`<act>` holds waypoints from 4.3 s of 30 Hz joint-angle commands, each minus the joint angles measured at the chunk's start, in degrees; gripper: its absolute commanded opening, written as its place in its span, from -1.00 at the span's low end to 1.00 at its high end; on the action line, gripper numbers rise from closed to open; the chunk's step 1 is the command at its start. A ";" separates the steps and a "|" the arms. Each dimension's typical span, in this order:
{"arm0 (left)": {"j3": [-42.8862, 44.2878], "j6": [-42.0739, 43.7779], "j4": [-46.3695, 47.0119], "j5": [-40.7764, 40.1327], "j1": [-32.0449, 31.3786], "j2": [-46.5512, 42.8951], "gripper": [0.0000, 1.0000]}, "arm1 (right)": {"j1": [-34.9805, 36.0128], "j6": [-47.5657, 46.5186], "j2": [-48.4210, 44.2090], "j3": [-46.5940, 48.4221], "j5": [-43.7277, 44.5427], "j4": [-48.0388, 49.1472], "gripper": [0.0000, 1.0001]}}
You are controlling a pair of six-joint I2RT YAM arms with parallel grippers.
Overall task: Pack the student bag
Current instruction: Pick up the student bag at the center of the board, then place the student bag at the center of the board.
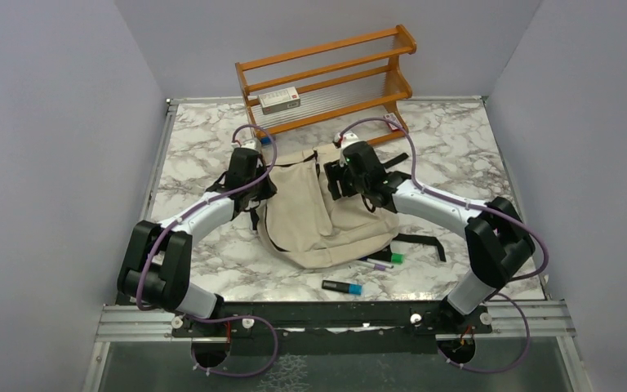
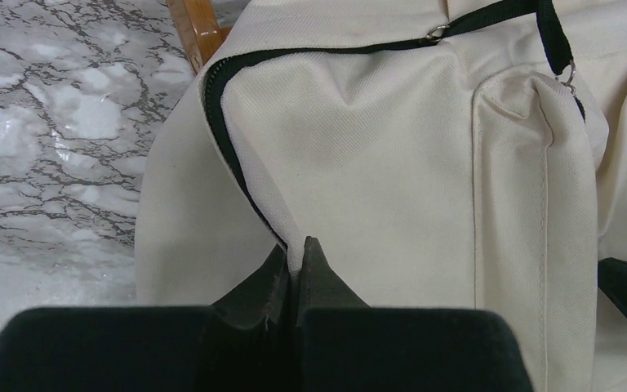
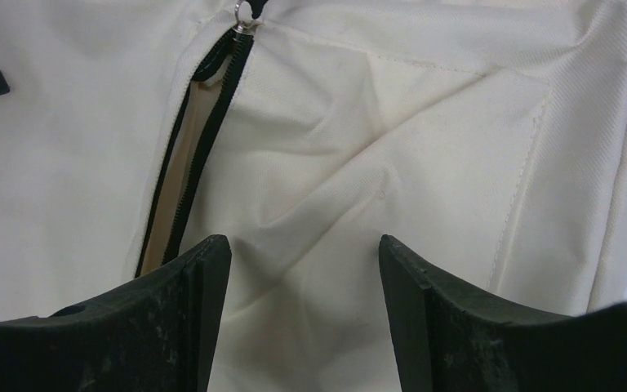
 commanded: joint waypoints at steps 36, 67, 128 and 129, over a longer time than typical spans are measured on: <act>-2.57 -0.37 4.09 3.39 0.35 0.01 -1.00 | 8.75 0.78 7.46 3.60 16.26 -1.60 -0.90; 39.26 -6.49 -17.89 19.16 2.10 -1.06 -1.00 | 5.00 -6.15 -3.41 40.60 4.90 -16.56 -0.99; 27.97 3.32 -2.12 11.40 -11.66 25.41 -1.00 | -24.50 -2.26 -10.39 15.07 -3.20 -21.24 -0.99; 27.36 3.28 -2.71 10.02 -11.30 25.40 -1.00 | -24.52 -2.12 -10.27 15.05 -3.75 -22.34 -0.99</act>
